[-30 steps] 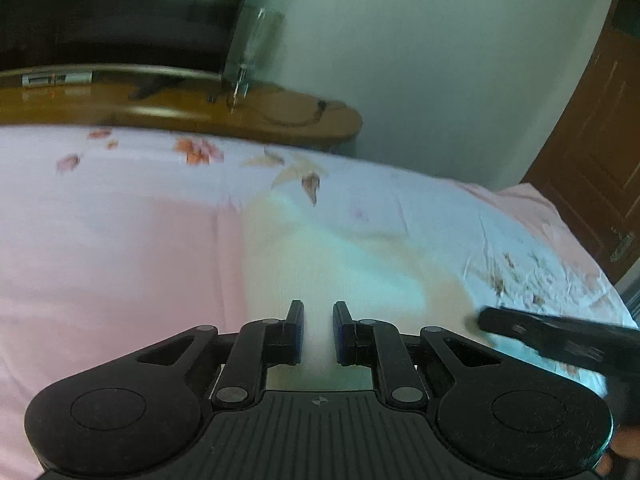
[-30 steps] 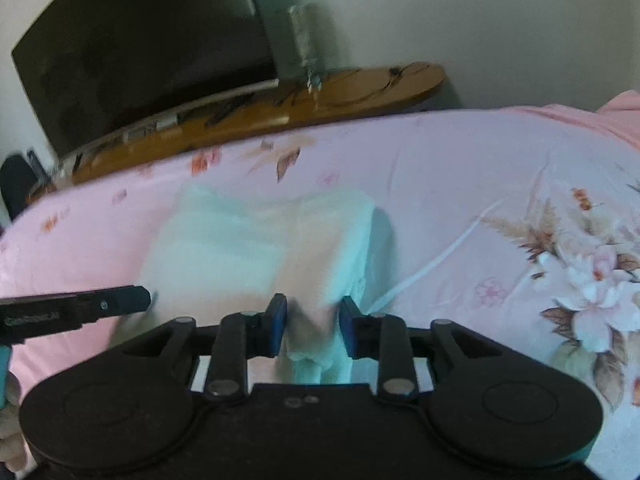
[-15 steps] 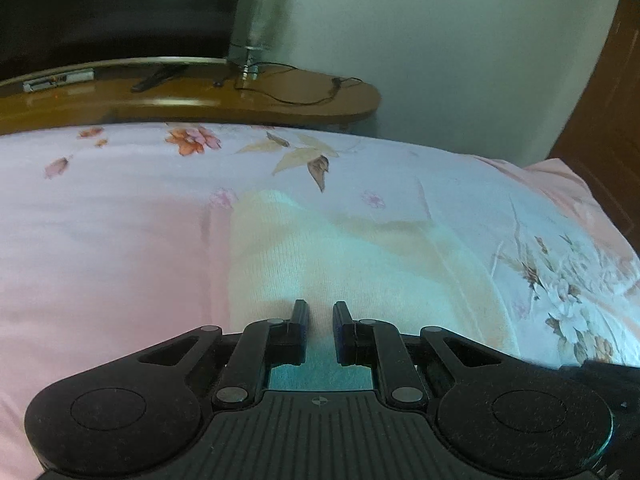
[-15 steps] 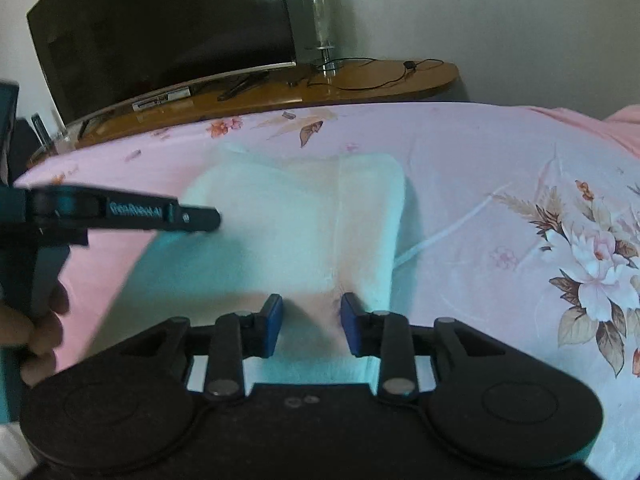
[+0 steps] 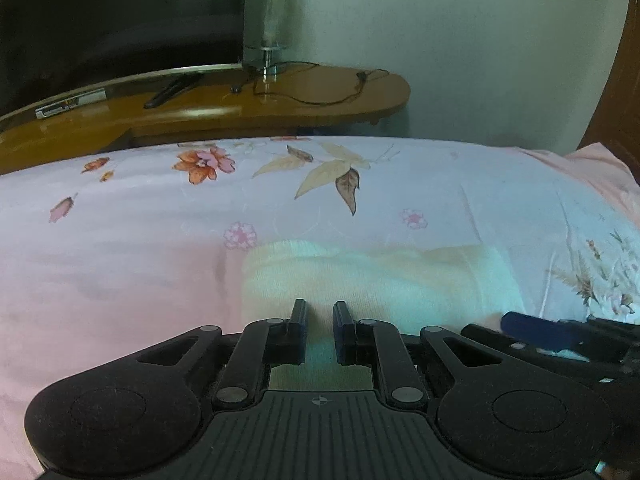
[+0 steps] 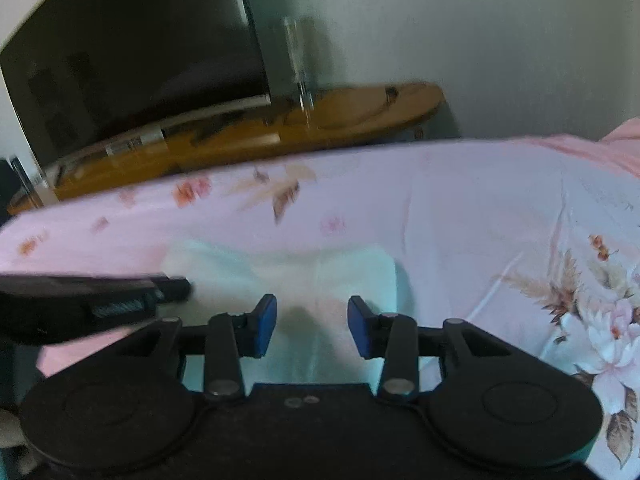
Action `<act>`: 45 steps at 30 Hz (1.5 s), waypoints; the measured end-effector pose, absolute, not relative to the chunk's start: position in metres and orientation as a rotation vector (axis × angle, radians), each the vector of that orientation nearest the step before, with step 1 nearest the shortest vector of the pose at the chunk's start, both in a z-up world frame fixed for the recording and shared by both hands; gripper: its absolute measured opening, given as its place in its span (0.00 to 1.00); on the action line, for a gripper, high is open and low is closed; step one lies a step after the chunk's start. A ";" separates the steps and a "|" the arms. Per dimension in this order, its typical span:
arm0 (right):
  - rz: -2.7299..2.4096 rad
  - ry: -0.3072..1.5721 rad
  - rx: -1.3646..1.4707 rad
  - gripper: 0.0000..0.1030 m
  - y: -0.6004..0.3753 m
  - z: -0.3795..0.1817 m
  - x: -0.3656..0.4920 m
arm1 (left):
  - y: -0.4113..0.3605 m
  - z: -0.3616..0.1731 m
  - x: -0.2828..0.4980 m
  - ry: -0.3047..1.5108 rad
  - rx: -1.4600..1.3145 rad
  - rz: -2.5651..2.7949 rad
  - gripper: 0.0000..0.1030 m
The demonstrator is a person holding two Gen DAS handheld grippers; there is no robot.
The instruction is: Fold small clothes
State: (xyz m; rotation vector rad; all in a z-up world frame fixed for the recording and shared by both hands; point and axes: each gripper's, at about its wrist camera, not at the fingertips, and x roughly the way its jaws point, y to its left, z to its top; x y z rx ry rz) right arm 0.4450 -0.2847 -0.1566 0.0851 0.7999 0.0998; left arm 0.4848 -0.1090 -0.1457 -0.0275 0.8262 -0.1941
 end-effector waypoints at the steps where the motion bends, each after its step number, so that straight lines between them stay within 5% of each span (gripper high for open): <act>1: 0.097 0.810 0.078 0.36 -0.285 -0.162 0.447 | -0.109 -0.147 0.486 0.826 -0.030 -0.194 0.13; 16: 0.171 0.745 0.085 0.38 -0.275 -0.125 0.356 | -0.086 -0.140 0.399 0.780 0.019 -0.250 0.14; 27: 0.114 0.843 -0.097 0.36 -0.260 -0.159 0.277 | -0.070 -0.162 0.311 0.823 0.031 -0.285 0.14; 36: 0.095 0.888 0.039 0.39 -0.279 -0.155 0.275 | -0.054 -0.148 0.306 0.848 -0.042 -0.291 0.14; 38: 0.114 0.856 0.128 0.44 -0.292 -0.145 0.277 | -0.047 -0.142 0.316 0.850 -0.090 -0.284 0.14; 41: 0.109 0.822 0.241 0.73 -0.309 -0.134 0.293 | -0.038 -0.140 0.340 0.889 -0.166 -0.263 0.15; 43: 0.108 0.818 0.279 0.73 -0.316 -0.132 0.310 | -0.034 -0.141 0.355 0.901 -0.233 -0.267 0.49; 44: 0.112 0.822 0.302 0.73 -0.320 -0.134 0.319 | -0.031 -0.142 0.362 0.893 -0.281 -0.279 0.99; 45: 0.120 0.834 0.326 0.74 -0.323 -0.137 0.329 | -0.030 -0.143 0.364 0.862 -0.314 -0.276 1.00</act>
